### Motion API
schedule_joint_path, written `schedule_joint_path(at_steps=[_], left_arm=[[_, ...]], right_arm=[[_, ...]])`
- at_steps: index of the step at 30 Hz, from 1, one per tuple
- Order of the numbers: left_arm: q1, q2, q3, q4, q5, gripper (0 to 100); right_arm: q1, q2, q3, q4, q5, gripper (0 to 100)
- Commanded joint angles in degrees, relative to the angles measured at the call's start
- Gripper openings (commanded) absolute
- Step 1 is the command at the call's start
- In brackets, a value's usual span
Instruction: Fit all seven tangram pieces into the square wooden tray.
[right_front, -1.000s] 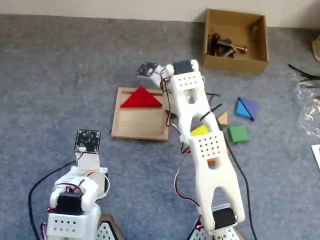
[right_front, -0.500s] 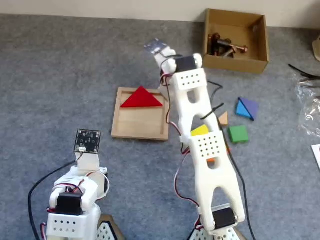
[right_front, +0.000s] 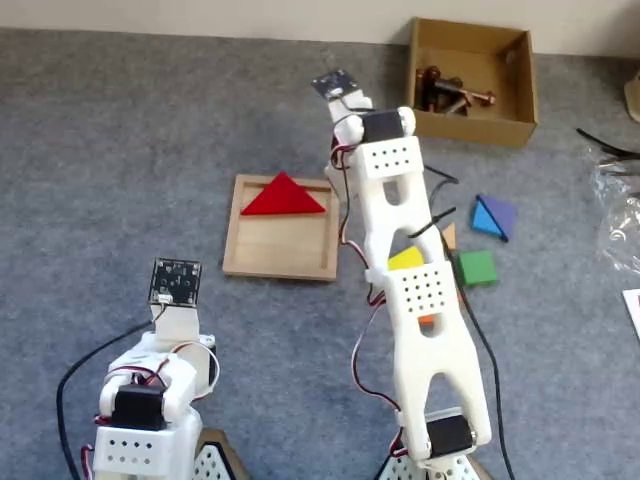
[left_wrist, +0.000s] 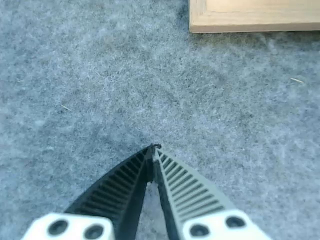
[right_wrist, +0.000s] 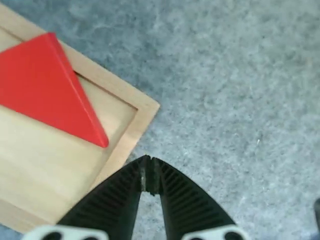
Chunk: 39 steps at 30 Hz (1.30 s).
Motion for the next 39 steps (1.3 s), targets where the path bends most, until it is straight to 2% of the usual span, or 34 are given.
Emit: schedule_joint_path(at_steps=[1,5,23,30,34,39], left_arm=[[1.0,-0.4,1.1,-0.2,0.4,1],[1.0,-0.4,1.1,-0.2,0.4,1],[1.0,-0.4,1.1,-0.2,0.4,1],[1.0,-0.4,1.1,-0.2,0.4,1],[1.0,-0.4,1.1,-0.2,0.4,1],[1.0,-0.4,1.1,-0.2,0.4,1]], right_arm=[[0.9,-4.8,-2.2,1.2,-1.3,0.5],[1.4,-11.3,1.0,1.2,-1.3,0.5],[5.8,-36.8,36.1,0.8,-0.9,0.5],[4.5,-37.1,38.9,0.8,-0.8,0.5],[1.6,-37.1,38.6,0.8,2.7,0.5],[0.4,-37.1,38.6,0.7,3.0,0.5]])
